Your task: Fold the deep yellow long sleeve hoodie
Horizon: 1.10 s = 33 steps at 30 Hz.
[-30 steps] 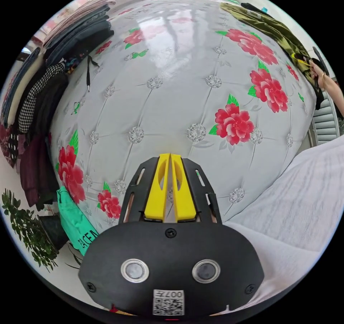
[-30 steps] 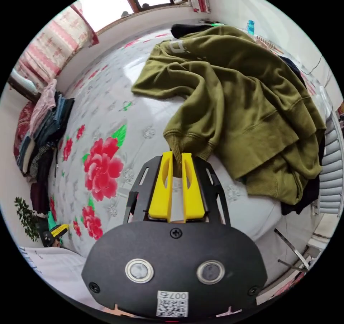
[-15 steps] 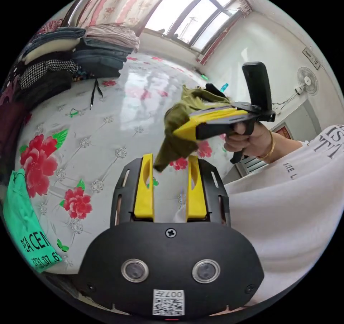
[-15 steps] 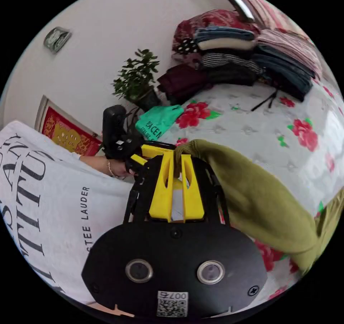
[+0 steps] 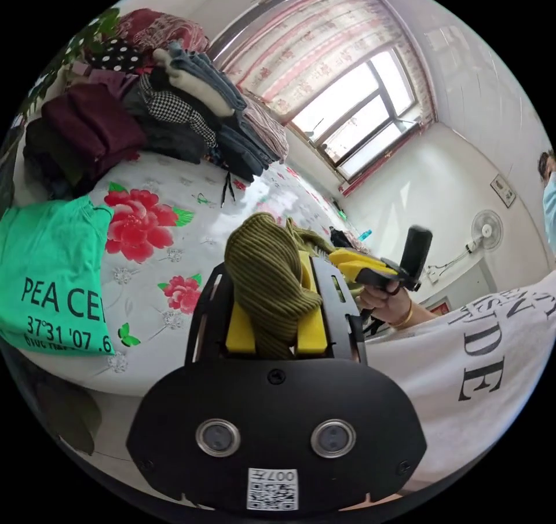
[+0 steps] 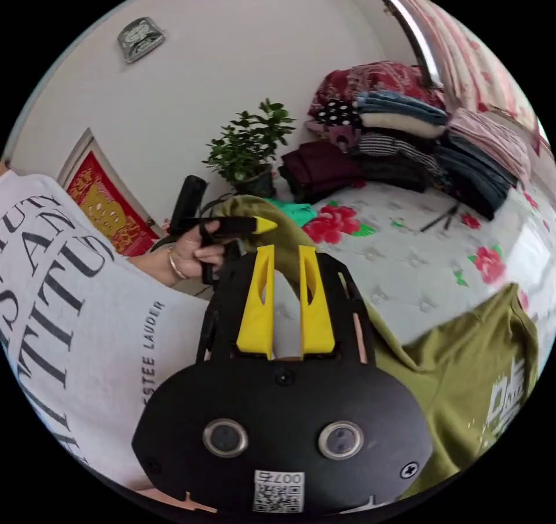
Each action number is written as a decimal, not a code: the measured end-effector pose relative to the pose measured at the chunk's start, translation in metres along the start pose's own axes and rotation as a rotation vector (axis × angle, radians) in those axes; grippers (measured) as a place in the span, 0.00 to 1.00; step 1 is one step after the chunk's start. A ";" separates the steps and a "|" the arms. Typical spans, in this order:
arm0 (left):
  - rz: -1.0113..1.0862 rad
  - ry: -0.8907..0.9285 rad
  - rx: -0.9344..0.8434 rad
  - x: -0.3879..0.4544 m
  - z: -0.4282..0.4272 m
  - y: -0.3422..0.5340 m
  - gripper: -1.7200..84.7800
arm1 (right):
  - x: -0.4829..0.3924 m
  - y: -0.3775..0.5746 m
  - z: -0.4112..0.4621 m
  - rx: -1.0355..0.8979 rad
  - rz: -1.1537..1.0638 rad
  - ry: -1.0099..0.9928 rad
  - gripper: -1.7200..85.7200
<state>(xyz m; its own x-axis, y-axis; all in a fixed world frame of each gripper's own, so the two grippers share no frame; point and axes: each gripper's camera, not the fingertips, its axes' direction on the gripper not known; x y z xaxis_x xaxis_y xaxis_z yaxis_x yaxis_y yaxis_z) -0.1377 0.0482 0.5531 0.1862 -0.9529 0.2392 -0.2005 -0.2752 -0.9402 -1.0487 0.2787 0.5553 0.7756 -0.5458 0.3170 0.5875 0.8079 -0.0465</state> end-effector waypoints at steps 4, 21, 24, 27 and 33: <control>0.053 0.008 0.185 0.003 -0.051 -0.045 0.11 | 0.091 0.116 -0.080 -0.062 0.332 0.452 0.08; 0.117 -0.617 -0.072 0.013 0.030 -0.074 0.16 | 0.182 0.282 -0.045 -0.351 0.508 0.739 0.09; 0.206 -0.706 -0.077 0.032 0.026 -0.063 0.16 | 0.205 0.283 -0.054 -0.332 0.572 0.722 0.07; 0.257 -0.665 -0.061 0.049 0.020 -0.056 0.17 | 0.232 0.264 -0.064 -0.336 0.638 0.581 0.05; 0.499 -0.660 -0.020 0.111 0.037 -0.022 0.16 | 0.218 0.146 -0.069 -0.152 0.387 0.210 0.05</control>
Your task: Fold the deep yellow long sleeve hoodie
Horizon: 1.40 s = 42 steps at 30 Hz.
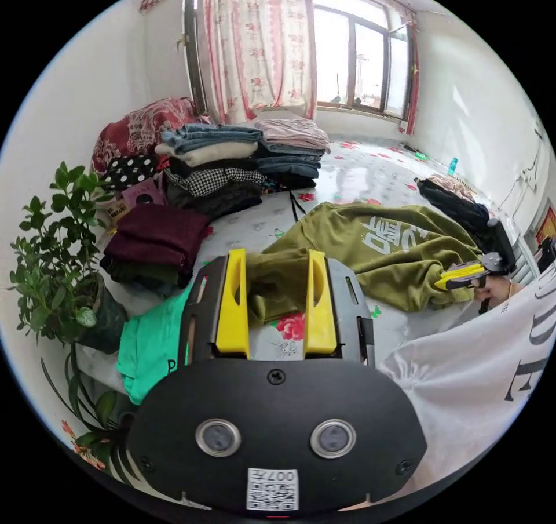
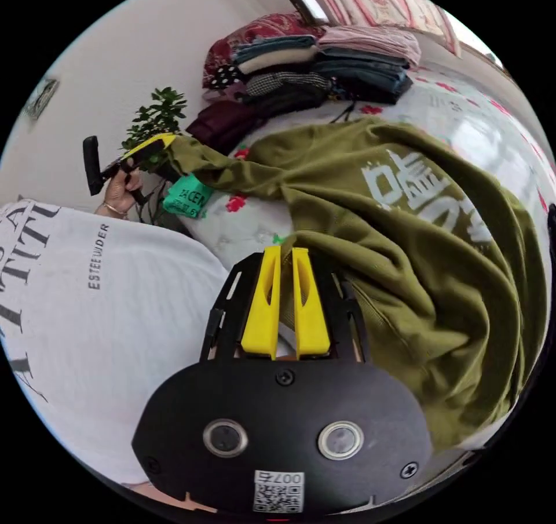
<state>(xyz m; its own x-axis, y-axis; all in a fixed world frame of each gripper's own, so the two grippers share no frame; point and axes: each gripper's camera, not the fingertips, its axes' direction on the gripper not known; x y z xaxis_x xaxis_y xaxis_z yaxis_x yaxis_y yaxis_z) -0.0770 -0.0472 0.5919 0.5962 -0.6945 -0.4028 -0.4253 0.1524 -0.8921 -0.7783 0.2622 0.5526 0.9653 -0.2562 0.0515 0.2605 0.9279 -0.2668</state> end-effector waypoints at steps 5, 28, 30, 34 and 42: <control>-0.114 0.037 0.005 -0.026 -0.002 -0.006 0.14 | -0.088 -0.081 0.039 -0.055 -0.333 -0.335 0.07; 0.147 0.429 -0.601 0.074 0.135 0.031 0.23 | 0.265 0.299 -0.025 0.072 0.665 0.161 0.14; 0.210 0.426 -0.693 0.097 0.157 0.031 0.22 | 0.276 0.299 0.005 0.038 0.665 0.105 0.14; 0.280 0.398 -0.753 0.122 0.164 0.022 0.17 | 0.304 0.292 0.046 0.018 0.683 -0.053 0.08; -0.048 0.688 -0.606 0.038 0.100 -0.014 0.09 | 0.281 0.237 -0.075 0.026 0.389 -0.198 0.02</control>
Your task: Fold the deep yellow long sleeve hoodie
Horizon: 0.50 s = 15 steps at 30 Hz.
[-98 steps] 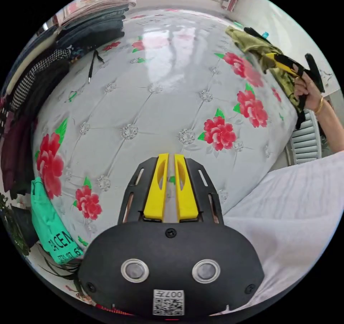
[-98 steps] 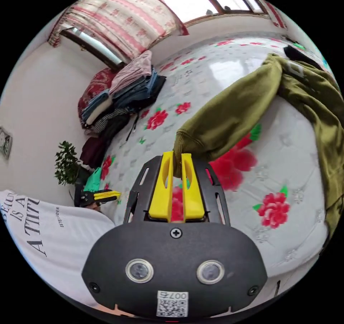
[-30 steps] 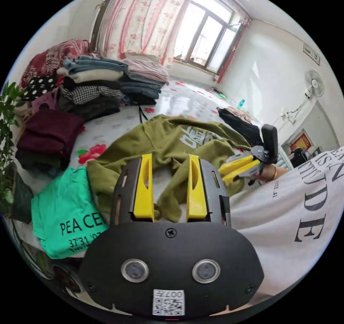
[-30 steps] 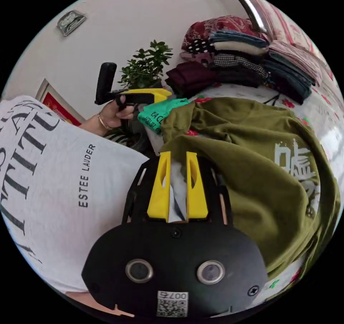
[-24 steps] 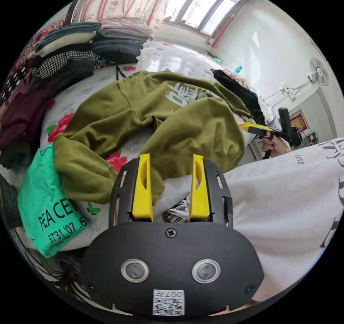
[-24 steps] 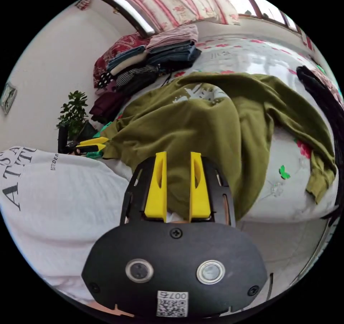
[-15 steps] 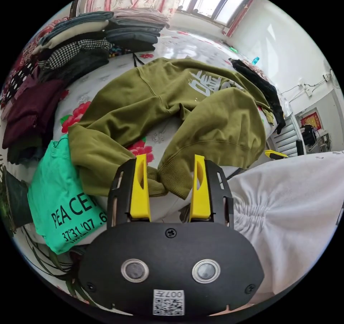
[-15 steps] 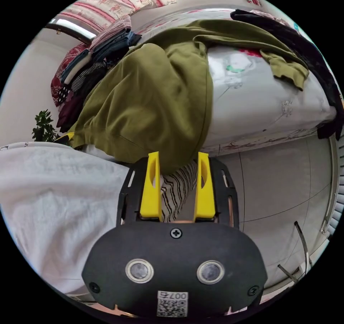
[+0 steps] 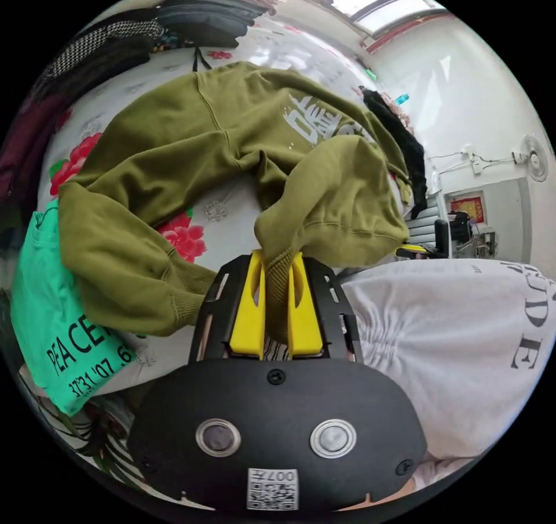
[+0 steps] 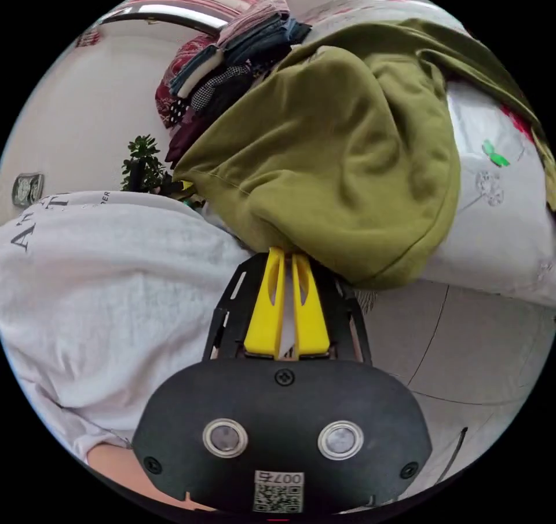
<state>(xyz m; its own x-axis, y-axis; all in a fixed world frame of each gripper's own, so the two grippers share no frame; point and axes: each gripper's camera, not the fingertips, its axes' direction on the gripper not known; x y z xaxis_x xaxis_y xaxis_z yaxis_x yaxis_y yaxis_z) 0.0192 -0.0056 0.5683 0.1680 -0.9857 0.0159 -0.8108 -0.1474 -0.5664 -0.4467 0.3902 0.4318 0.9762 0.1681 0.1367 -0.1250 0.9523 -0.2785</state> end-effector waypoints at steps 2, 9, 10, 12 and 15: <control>0.014 0.075 0.086 0.007 -0.031 0.003 0.08 | -0.046 -0.008 -0.067 0.074 -0.108 -0.004 0.02; -0.057 0.285 0.332 -0.018 -0.090 -0.028 0.09 | -0.109 -0.068 -0.197 0.261 -0.239 -0.007 0.02; -0.059 0.285 0.332 -0.024 -0.087 -0.037 0.09 | -0.104 -0.094 -0.204 0.266 -0.223 -0.021 0.02; -0.171 0.303 0.282 -0.064 -0.068 -0.082 0.08 | -0.092 -0.140 -0.210 0.274 -0.178 -0.027 0.02; -0.271 0.344 0.324 -0.077 -0.090 -0.153 0.08 | -0.080 -0.236 -0.227 0.286 -0.049 -0.074 0.02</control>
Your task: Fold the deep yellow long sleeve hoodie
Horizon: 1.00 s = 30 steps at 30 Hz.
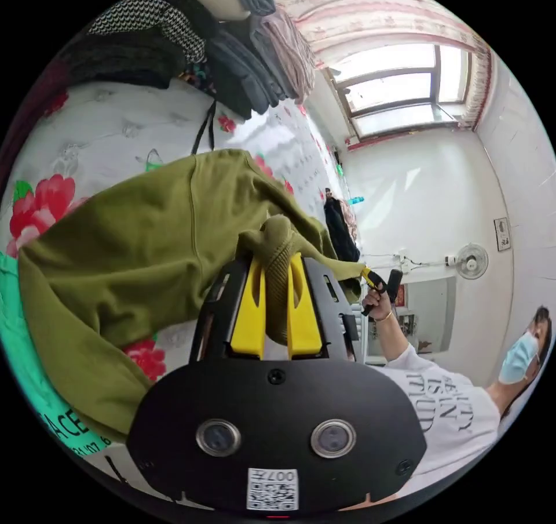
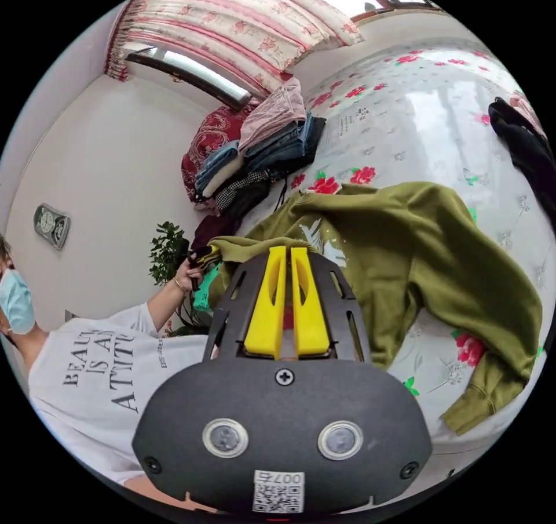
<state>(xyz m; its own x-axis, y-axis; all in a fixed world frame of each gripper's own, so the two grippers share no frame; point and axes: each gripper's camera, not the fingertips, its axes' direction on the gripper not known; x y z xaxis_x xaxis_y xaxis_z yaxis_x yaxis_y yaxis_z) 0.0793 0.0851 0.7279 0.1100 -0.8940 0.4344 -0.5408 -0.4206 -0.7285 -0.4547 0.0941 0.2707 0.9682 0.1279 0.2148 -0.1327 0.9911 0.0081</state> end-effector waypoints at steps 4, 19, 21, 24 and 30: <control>0.305 -0.024 0.178 0.148 -0.064 -0.087 0.08 | -0.134 -0.135 -0.092 0.256 -0.226 0.053 0.02; 0.864 -0.209 0.225 0.287 -0.151 0.048 0.09 | -0.425 0.056 -0.178 0.469 -0.912 0.290 0.02; 0.688 -0.259 0.025 0.200 -0.093 0.071 0.08 | -0.379 0.083 -0.101 0.293 -0.805 0.356 0.02; 0.322 -0.288 -0.193 0.072 -0.022 0.109 0.08 | -0.276 0.127 0.053 -0.047 -0.532 0.394 0.02; 0.067 -0.295 -0.241 -0.010 -0.001 0.172 0.07 | -0.165 0.214 0.243 -0.407 -0.217 0.290 0.02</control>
<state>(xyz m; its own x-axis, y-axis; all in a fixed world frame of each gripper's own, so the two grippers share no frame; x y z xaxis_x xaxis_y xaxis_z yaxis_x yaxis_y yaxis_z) -0.0162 0.0214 0.5989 0.2842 -0.9390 0.1938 -0.7315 -0.3430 -0.5893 -0.6939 0.2762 0.4743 0.9907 -0.1334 -0.0287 0.1135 0.9224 -0.3691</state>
